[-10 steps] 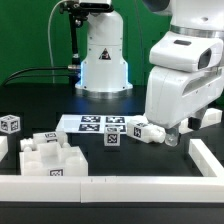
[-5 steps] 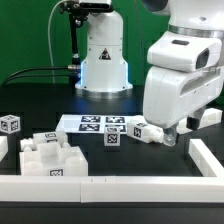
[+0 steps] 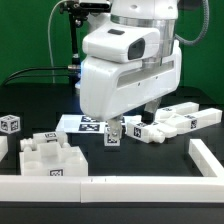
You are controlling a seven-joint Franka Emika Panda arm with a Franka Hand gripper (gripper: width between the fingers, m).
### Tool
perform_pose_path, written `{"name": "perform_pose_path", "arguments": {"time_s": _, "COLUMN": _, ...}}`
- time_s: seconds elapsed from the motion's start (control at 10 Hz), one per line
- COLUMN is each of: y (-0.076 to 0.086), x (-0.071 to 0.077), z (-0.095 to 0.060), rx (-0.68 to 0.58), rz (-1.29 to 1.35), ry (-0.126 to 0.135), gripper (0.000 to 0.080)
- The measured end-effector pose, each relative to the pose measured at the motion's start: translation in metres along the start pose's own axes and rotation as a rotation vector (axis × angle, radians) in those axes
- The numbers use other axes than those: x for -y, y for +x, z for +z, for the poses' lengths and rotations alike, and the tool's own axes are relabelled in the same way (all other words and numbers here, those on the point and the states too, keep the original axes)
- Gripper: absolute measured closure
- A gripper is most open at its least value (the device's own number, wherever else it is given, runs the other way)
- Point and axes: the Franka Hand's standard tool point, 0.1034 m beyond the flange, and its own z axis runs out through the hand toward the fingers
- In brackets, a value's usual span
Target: Assemble chair
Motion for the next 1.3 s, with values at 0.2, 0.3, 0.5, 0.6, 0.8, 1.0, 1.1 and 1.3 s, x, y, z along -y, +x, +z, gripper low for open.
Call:
{"name": "perform_pose_path", "arguments": {"time_s": 0.2, "y": -0.003, "x": -0.003, "z": 0.002, "rx": -0.009, "rz": 0.015, "ry": 0.001, "gripper": 0.0150}}
{"name": "perform_pose_path", "arguments": {"time_s": 0.3, "y": -0.019, "x": -0.015, "z": 0.010, "rx": -0.032, "rz": 0.076, "ry": 0.000, "gripper": 0.0150}}
{"name": "perform_pose_path", "arguments": {"time_s": 0.5, "y": -0.059, "x": -0.045, "z": 0.018, "rx": -0.056, "rz": 0.078, "ry": -0.031, "gripper": 0.0150}}
{"name": "perform_pose_path", "arguments": {"time_s": 0.6, "y": -0.080, "x": -0.060, "z": 0.020, "rx": -0.049, "rz": 0.038, "ry": -0.032, "gripper": 0.0150}}
{"name": "perform_pose_path", "arguments": {"time_s": 0.8, "y": -0.072, "x": -0.054, "z": 0.020, "rx": -0.052, "rz": 0.051, "ry": -0.030, "gripper": 0.0150}}
{"name": "perform_pose_path", "arguments": {"time_s": 1.0, "y": -0.078, "x": -0.059, "z": 0.023, "rx": -0.061, "rz": 0.092, "ry": -0.021, "gripper": 0.0150}}
{"name": "perform_pose_path", "arguments": {"time_s": 1.1, "y": -0.095, "x": -0.073, "z": 0.027, "rx": -0.073, "rz": 0.175, "ry": -0.009, "gripper": 0.0150}}
{"name": "perform_pose_path", "arguments": {"time_s": 1.3, "y": -0.134, "x": -0.099, "z": 0.042, "rx": -0.075, "rz": 0.229, "ry": 0.022, "gripper": 0.0150}}
